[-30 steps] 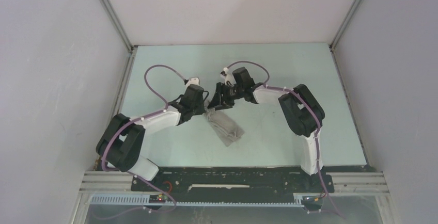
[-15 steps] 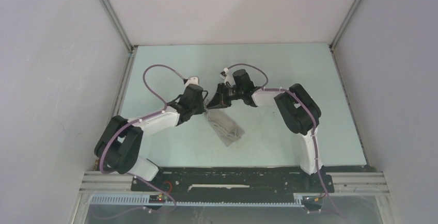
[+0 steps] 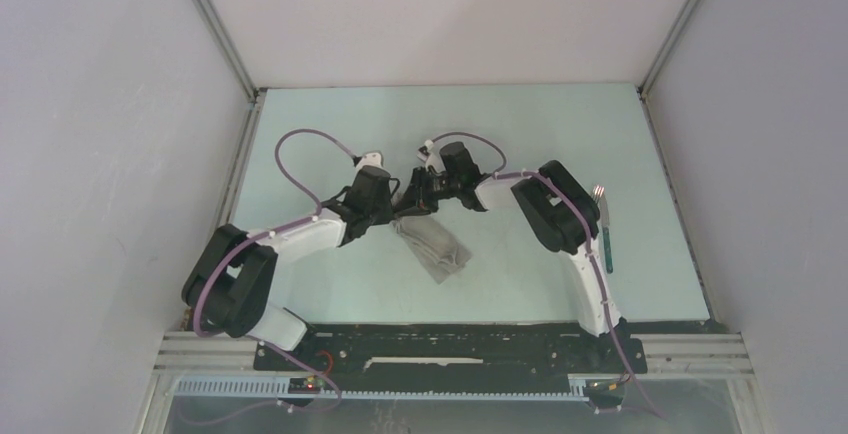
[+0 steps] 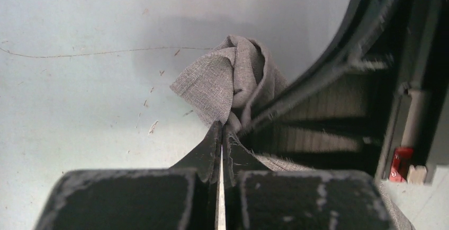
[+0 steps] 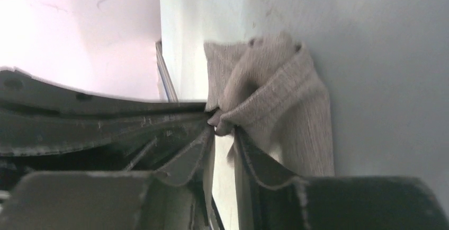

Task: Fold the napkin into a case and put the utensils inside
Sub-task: Grasp the top corner of the smaller rectangle folded napkin from the folded napkin.

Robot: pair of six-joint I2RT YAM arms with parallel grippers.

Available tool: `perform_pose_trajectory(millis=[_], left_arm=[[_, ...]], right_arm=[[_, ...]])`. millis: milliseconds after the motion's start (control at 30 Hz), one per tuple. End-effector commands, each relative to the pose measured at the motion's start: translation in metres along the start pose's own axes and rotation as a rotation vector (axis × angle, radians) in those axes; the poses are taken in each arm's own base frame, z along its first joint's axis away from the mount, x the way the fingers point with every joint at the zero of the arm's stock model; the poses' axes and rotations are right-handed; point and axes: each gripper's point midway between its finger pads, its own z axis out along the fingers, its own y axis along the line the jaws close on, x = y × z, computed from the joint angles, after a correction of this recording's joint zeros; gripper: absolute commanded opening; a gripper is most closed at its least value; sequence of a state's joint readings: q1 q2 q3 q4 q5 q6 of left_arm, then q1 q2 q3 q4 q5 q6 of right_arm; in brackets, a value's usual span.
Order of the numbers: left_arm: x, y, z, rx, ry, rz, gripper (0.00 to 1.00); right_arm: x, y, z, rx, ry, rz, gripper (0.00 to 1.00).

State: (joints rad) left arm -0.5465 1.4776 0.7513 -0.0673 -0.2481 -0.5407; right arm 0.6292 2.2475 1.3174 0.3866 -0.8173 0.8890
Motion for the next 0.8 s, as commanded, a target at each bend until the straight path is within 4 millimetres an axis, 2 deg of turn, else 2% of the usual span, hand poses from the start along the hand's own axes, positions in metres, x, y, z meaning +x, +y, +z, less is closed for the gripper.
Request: perform_pose_trajectory(millis=[0, 100, 300, 367, 400, 467, 533, 567, 633, 700, 767], left_arm=[[-0.019, -0.016, -0.006, 0.077, -0.061, -0.025, 0.00], [-0.017, -0.016, -0.005, 0.077, -0.055, -0.021, 0.00], [-0.023, -0.013, -0.009, 0.069, -0.079, -0.013, 0.00], [-0.023, -0.015, -0.009, 0.074, -0.076, -0.010, 0.00], [-0.022, -0.016, -0.008, 0.078, -0.071, -0.009, 0.00], [-0.018, -0.015, -0.006, 0.076, -0.060, -0.016, 0.00], [-0.013, -0.011, -0.003, 0.055, -0.050, -0.031, 0.00], [-0.012, -0.009, -0.003, 0.052, -0.044, -0.043, 0.00], [-0.015, -0.006, -0.007, 0.051, -0.056, -0.058, 0.00], [-0.019, 0.000, -0.010, 0.031, -0.074, -0.061, 0.00], [-0.017, 0.003, -0.006, 0.020, -0.058, -0.065, 0.00]], right_arm=[[-0.029, -0.001, 0.010, 0.000, -0.040, -0.033, 0.20], [-0.035, 0.001, 0.014, 0.007, -0.038, -0.048, 0.06], [-0.019, -0.011, 0.026, 0.052, 0.006, -0.048, 0.05], [-0.012, -0.012, 0.033, 0.064, 0.017, -0.064, 0.11], [-0.012, -0.012, 0.036, 0.063, 0.018, -0.068, 0.19], [-0.021, -0.007, 0.044, 0.036, 0.025, -0.068, 0.26], [-0.034, 0.000, 0.043, -0.009, 0.013, -0.039, 0.29], [-0.036, 0.002, 0.038, -0.025, 0.005, -0.016, 0.33], [-0.027, 0.002, 0.023, -0.037, 0.023, 0.020, 0.39], [-0.023, 0.013, 0.004, -0.080, 0.000, 0.017, 0.49], [-0.023, 0.024, -0.008, -0.097, 0.002, -0.009, 0.54]])
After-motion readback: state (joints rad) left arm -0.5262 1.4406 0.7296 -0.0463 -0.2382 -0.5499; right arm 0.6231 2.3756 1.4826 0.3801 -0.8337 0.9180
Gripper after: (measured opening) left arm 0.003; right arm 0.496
